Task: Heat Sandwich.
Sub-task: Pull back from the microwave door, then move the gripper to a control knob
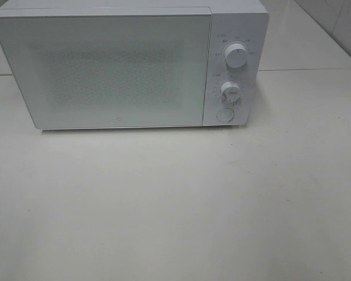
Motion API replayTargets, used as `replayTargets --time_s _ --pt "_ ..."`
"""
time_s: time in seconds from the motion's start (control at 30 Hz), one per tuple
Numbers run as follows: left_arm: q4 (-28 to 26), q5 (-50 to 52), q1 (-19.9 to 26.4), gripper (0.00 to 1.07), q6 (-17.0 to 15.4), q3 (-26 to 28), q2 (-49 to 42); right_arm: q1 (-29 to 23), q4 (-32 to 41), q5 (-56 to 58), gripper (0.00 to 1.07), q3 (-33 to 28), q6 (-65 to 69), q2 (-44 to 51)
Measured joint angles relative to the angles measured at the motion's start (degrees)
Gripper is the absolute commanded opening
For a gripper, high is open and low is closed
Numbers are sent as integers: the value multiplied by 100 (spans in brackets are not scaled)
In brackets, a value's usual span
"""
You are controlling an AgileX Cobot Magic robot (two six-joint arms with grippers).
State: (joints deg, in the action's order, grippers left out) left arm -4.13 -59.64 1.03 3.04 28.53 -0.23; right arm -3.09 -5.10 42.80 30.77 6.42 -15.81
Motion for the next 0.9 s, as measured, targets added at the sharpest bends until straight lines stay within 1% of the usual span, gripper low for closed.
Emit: replayTargets --time_s 0.03,0.07,0.2,0.27,0.37,0.5,0.67,0.77,0.9 --pt "0 0 0 100 0 0 0 0 0 0 77 0 0 0" --pt "0 0 0 100 0 0 0 0 40 -223 77 0 0 -246" --pt "0 0 0 100 0 0 0 0 63 -527 76 0 0 -584" --pt "0 0 0 100 0 0 0 0 69 -814 76 0 0 -905" --pt "0 0 0 100 -6 0 0 0 74 -985 76 0 0 -1106" --pt "0 0 0 100 -6 0 0 0 74 -1530 76 0 0 -1690" --pt "0 0 0 100 -6 0 0 0 103 -1811 76 0 0 -1994" --pt "0 0 0 100 -6 0 0 0 120 -2280 76 0 0 -2452" --pt "0 0 0 100 -6 0 0 0 120 -2607 76 -17 0 -2744"
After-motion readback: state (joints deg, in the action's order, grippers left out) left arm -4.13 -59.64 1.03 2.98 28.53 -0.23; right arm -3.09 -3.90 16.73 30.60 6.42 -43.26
